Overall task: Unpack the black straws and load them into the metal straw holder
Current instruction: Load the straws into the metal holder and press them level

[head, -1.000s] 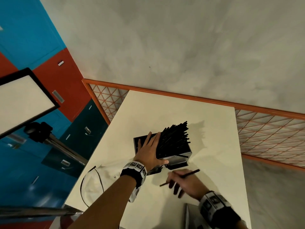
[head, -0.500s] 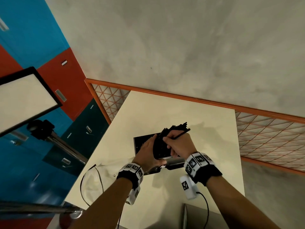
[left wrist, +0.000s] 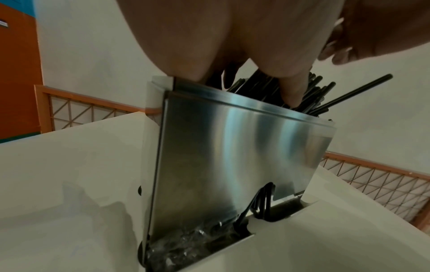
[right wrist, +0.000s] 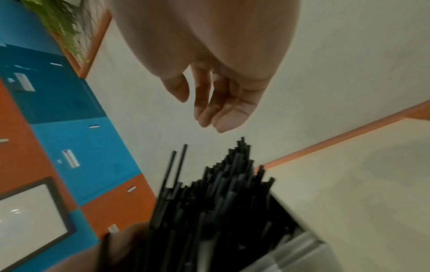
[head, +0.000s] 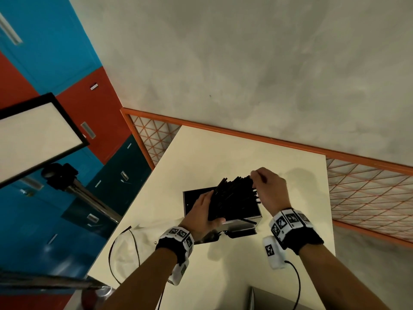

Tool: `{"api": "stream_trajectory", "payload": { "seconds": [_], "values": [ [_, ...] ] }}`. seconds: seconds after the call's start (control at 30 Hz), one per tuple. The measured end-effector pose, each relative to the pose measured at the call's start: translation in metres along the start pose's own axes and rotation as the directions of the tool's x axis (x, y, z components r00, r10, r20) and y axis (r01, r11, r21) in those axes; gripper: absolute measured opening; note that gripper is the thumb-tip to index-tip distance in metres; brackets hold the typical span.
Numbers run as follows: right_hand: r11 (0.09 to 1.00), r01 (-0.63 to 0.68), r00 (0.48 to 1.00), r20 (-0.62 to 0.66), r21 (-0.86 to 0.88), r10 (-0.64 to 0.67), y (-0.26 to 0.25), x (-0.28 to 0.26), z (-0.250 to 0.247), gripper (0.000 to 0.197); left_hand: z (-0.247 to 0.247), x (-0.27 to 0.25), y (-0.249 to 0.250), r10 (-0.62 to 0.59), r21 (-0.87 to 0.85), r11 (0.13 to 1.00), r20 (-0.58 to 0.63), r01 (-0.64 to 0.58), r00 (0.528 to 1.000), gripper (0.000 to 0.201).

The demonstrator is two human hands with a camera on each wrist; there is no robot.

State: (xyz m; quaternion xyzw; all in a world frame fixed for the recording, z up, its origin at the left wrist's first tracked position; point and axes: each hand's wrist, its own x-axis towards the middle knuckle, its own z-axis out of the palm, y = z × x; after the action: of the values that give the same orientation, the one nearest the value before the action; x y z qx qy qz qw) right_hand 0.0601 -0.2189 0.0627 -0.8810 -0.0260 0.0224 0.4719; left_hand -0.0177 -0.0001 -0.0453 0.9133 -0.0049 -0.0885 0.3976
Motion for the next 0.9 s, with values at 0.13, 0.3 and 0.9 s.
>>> {"api": "stream_trajectory", "payload": {
  "seconds": [0.13,0.3,0.9],
  "values": [
    [1.000,-0.018,0.994,-0.104,-0.013,0.016,0.025,0.010,-0.008,0.020,-0.006,0.007,-0.003,-0.032,0.031,0.999,0.029,0.032,0.999,0.104],
    [0.997,-0.067,0.998,0.000,0.044,0.067,0.050,0.010,0.009,0.048,-0.018,0.023,-0.008,-0.079,0.113,0.991,0.107,0.067,0.991,0.109],
    [0.953,-0.140,0.985,-0.057,0.269,0.161,0.057,0.008,0.048,0.016,-0.006,0.038,0.010,-0.103,0.313,0.948,0.166,0.047,0.981,0.101]
  ]
}}
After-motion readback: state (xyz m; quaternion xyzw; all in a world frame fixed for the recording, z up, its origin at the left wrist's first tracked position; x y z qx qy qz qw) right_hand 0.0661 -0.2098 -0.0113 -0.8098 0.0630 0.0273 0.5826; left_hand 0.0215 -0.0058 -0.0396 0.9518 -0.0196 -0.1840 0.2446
